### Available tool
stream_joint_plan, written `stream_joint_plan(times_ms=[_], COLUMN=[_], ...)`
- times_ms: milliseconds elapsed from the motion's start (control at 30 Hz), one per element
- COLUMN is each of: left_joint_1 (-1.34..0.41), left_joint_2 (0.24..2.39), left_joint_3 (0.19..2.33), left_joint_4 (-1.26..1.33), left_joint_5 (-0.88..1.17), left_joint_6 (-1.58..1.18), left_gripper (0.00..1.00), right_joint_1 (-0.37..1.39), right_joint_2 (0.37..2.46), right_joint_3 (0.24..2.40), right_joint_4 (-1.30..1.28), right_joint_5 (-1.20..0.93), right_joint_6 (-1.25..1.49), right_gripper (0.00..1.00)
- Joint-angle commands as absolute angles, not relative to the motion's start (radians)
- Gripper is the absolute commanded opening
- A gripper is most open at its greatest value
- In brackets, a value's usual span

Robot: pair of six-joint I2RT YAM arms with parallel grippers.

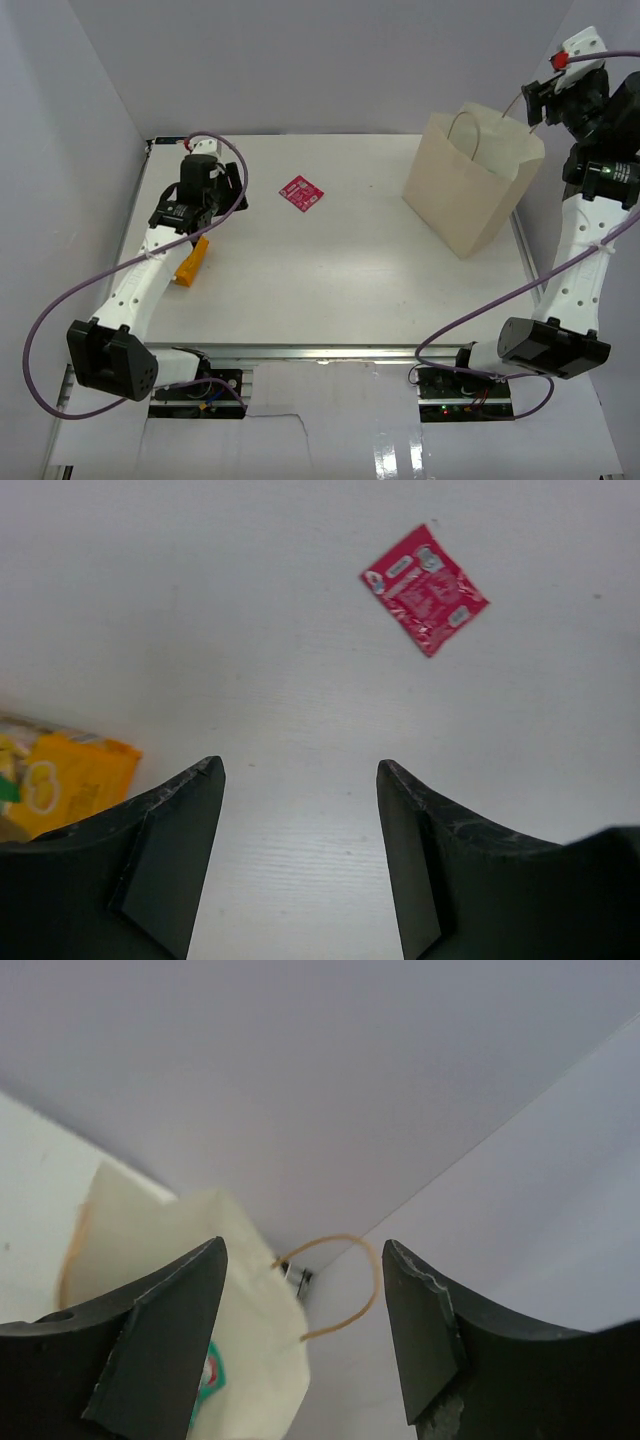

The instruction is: Place the snacks into the paper bag

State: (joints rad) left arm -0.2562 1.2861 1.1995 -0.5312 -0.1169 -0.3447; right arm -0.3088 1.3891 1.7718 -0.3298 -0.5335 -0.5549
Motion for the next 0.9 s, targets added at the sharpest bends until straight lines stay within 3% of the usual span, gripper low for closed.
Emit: stream_joint_plan(times_ms=[0, 100, 200, 267, 367, 567, 867], left_joint_1=[-0.250, -0.250, -0.247, -0.247, -0.247, -0.247, -0.248], left_joint_2=[1.235, 1.236, 1.265, 1.295, 1.354, 1.469, 1.569], left_joint_3=[1.187, 1.141, 1.103, 1.091, 1.071, 1.025, 0.982], left_joint_4=[-0.604, -0.606, -0.611, -0.615, -0.626, -0.594, -0.546], left_joint_5=[-0.361, -0.449, -0.494, -0.528, -0.564, -0.687, -0.741], left_joint_6=[-0.223, -0.134, -0.101, -0.098, -0.107, -0.110, -0.126], left_gripper=[0.73, 0.75, 0.75, 0.74, 0.73, 0.70, 0.67], right_joint_1=[-0.316, -0.316, -0.307, -0.232, -0.061, 0.178, 0.218], right_joint_2=[1.373, 1.391, 1.405, 1.388, 1.359, 1.345, 1.385], right_joint_3=[1.913, 1.979, 1.939, 1.864, 1.751, 1.520, 1.391], right_joint_4=[-0.226, -0.228, -0.253, -0.265, -0.437, -0.520, -0.466], right_joint_5=[-0.552, -0.661, -1.072, -1.149, -1.099, -1.039, -1.000], right_joint_6=[-0.419, -0.390, -0.333, -0.331, -0.513, -0.540, -0.474], right_gripper=[0.71, 0.75, 0.76, 0.77, 0.77, 0.77, 0.76])
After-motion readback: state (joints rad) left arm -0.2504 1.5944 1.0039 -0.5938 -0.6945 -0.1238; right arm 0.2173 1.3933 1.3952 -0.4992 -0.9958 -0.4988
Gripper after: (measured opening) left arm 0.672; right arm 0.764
